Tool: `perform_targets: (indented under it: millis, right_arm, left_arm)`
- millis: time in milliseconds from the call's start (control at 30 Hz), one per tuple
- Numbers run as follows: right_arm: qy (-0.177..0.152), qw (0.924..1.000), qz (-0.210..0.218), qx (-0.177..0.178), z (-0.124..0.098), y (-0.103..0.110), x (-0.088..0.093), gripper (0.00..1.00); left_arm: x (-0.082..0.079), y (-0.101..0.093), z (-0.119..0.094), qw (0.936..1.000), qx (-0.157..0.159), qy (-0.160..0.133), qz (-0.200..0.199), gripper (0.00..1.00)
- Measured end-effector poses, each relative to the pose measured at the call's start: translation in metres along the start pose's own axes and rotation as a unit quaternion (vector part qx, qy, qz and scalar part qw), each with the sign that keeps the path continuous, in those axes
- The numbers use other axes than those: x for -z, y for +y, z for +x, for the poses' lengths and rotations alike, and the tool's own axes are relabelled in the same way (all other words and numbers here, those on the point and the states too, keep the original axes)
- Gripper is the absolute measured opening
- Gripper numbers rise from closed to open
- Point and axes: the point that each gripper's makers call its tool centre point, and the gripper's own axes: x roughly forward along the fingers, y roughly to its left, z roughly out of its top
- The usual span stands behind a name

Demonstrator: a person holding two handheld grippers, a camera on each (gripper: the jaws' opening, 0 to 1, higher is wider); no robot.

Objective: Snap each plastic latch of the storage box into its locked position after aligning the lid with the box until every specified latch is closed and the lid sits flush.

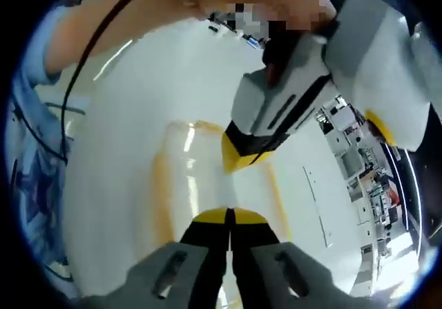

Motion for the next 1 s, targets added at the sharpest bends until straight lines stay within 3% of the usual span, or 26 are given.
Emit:
perform_targets:
  millis: [100,233,400,500,667,733,767,800,833,900,1000]
  right_arm:
    - [-0.009,0.9996,0.014,0.024,-0.003,0.004,0.001,0.00]
    - [-0.051,0.9972,0.039,0.038,-0.008,0.011,-0.003,0.00]
    - [-0.071,0.9942,0.037,0.072,-0.017,0.017,-0.002,0.00]
    - [-0.110,0.9870,0.034,0.112,-0.023,0.028,-0.008,0.00]
    - [-0.144,0.9734,0.037,0.174,-0.031,0.036,-0.011,0.00]
    - [-0.151,0.9674,0.032,0.200,-0.033,0.038,-0.011,0.00]
    - [-0.148,0.9687,0.031,0.197,-0.030,0.044,-0.010,0.00]
    - [-0.160,0.9616,0.041,0.220,-0.032,0.043,-0.011,0.00]
    - [-0.152,0.9607,0.030,0.230,-0.033,0.045,-0.008,0.00]
    - [-0.150,0.9592,0.025,0.238,-0.032,0.051,-0.007,0.00]
    - [-0.133,0.9650,0.021,0.225,-0.023,0.064,-0.003,0.00]
  left_arm:
    - [-0.001,0.003,-0.001,0.9999,0.002,0.010,0.001,0.00]
    - [-0.001,0.003,-0.001,0.9998,0.004,0.018,-0.001,0.00]
    - [0.000,0.003,-0.001,0.9996,0.009,0.025,-0.006,0.00]
    - [0.001,0.001,0.000,0.9993,0.017,0.032,-0.011,0.00]
    - [0.002,0.000,0.000,0.9992,0.022,0.033,-0.009,0.00]
    - [0.003,0.000,0.000,0.9991,0.024,0.034,-0.010,0.00]
    - [0.003,0.000,0.000,0.9990,0.026,0.034,-0.011,0.00]
    - [0.003,0.000,0.000,0.9990,0.028,0.034,-0.011,0.00]
    - [0.003,0.000,0.000,0.9989,0.030,0.034,-0.012,0.00]
    - [0.003,0.000,0.001,0.9989,0.031,0.032,-0.012,0.00]
    - [0.003,0.000,0.000,0.9989,0.034,0.030,-0.008,0.01]
